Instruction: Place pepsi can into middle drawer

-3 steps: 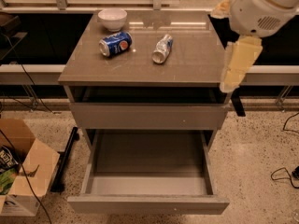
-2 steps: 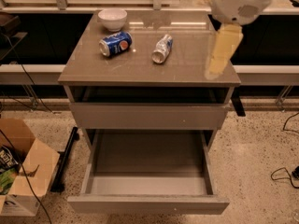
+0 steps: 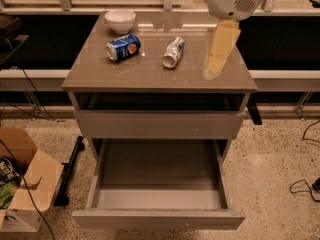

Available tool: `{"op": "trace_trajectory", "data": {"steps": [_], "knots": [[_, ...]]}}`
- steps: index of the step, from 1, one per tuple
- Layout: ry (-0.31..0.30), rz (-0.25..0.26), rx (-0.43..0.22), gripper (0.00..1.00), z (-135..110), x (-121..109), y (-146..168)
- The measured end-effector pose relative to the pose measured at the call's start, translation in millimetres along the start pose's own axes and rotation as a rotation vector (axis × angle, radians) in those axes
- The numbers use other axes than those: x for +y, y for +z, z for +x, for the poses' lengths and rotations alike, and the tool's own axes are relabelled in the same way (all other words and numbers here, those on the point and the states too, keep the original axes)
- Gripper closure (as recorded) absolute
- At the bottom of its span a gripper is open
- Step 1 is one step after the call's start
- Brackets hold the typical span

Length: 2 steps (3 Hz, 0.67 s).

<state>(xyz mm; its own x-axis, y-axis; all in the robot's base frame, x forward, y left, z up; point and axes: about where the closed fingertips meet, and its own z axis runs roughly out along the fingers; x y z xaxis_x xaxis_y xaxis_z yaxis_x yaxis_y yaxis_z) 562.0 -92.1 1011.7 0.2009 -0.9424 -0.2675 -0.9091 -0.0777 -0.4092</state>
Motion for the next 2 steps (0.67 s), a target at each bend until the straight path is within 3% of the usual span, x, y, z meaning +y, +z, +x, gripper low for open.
{"op": "trace_trajectory", "data": {"steps": [1,2], "knots": [[-0.035,-0.064,-0.027,0.0,-10,0,28],[-0.136,-0.101,-0.083,0.0,-37,-28,86]]}}
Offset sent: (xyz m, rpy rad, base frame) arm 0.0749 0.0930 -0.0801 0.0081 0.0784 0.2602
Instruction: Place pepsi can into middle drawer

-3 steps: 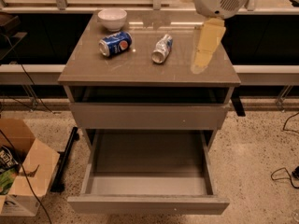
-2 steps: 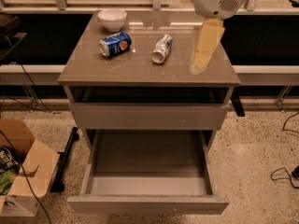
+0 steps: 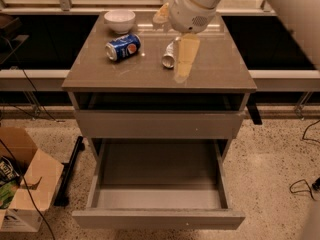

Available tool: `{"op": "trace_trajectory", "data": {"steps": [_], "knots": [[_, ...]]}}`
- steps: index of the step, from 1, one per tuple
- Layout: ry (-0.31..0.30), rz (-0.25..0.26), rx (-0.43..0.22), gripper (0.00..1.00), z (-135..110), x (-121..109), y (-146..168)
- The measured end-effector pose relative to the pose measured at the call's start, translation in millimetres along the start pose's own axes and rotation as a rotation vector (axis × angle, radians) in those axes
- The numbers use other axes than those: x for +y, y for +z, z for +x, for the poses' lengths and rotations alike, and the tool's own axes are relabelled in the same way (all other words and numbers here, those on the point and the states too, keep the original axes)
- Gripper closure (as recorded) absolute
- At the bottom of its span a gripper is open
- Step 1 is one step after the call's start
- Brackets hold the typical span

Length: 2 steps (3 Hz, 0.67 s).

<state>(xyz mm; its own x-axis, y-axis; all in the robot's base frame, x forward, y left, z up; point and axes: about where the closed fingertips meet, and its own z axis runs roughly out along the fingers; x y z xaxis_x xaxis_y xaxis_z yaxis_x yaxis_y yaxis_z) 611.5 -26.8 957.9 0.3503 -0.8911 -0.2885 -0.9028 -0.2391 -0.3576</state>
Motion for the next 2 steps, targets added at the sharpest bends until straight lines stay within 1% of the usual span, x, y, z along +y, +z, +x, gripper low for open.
{"op": "trace_trajectory", "data": {"steps": [1,2], "knots": [[-0.064,-0.009,-0.034,0.0,-13,-27,31],[-0.094,-0.008,-0.051,0.0,-21,-55,64]]}}
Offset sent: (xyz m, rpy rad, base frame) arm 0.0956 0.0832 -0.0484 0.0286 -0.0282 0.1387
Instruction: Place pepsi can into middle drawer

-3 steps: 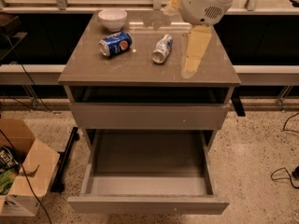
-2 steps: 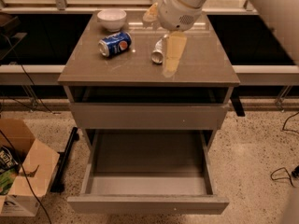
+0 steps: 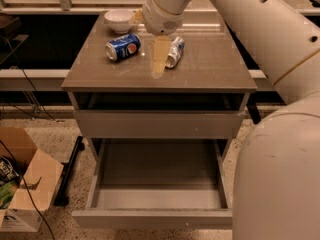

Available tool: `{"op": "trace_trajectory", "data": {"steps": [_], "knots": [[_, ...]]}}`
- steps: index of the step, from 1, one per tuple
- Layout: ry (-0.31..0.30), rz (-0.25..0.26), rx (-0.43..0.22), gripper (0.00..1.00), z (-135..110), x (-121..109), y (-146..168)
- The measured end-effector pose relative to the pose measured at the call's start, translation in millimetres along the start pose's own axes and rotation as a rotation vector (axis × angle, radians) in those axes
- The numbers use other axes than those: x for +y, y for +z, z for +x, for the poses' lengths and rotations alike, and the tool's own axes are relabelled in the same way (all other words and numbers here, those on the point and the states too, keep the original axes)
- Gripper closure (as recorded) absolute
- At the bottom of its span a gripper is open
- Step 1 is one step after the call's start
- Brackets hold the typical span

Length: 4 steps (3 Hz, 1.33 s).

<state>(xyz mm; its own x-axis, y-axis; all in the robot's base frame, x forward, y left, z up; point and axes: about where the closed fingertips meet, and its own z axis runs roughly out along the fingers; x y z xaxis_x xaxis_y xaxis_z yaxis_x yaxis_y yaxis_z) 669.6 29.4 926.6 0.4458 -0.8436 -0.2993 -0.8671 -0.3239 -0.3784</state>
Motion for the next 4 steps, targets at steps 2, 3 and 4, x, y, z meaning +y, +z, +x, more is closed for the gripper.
{"op": "trace_trajectory", "data": {"steps": [2,3,4], "knots": [[0.029,0.034,-0.032,0.0,10,-24,33],[0.053,0.043,0.022,0.0,17,-36,44],[0.02,0.054,0.114,0.0,15,-59,42]]}}
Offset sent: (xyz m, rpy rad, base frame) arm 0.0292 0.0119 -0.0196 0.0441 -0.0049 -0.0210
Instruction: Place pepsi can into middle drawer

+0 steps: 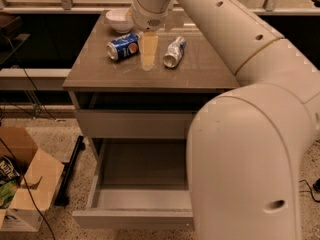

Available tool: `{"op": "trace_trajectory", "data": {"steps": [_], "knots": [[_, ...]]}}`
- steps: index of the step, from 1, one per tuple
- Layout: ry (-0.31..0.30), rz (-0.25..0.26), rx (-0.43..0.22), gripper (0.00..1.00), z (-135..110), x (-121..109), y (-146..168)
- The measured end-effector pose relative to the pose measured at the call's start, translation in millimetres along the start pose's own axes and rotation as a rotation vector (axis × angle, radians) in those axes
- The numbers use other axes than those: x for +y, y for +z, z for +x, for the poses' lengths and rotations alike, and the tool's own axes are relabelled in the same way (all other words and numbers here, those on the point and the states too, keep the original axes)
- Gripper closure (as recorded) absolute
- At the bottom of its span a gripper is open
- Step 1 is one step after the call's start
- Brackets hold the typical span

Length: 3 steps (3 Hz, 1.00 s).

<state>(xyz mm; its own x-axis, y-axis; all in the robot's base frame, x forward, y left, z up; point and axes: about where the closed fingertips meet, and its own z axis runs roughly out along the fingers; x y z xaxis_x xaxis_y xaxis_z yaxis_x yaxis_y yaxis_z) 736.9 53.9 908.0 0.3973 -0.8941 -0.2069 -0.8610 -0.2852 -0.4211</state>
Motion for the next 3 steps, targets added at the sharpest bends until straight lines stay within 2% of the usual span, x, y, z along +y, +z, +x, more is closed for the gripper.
{"op": "trace_trajectory", "data": {"steps": [1,2,3], "knots": [[-0.039,0.004,0.074,0.0,-2,-21,0],[-0.07,-0.008,0.1,0.0,-4,-36,11],[-0.083,-0.008,0.083,0.0,-5,-49,30]]}}
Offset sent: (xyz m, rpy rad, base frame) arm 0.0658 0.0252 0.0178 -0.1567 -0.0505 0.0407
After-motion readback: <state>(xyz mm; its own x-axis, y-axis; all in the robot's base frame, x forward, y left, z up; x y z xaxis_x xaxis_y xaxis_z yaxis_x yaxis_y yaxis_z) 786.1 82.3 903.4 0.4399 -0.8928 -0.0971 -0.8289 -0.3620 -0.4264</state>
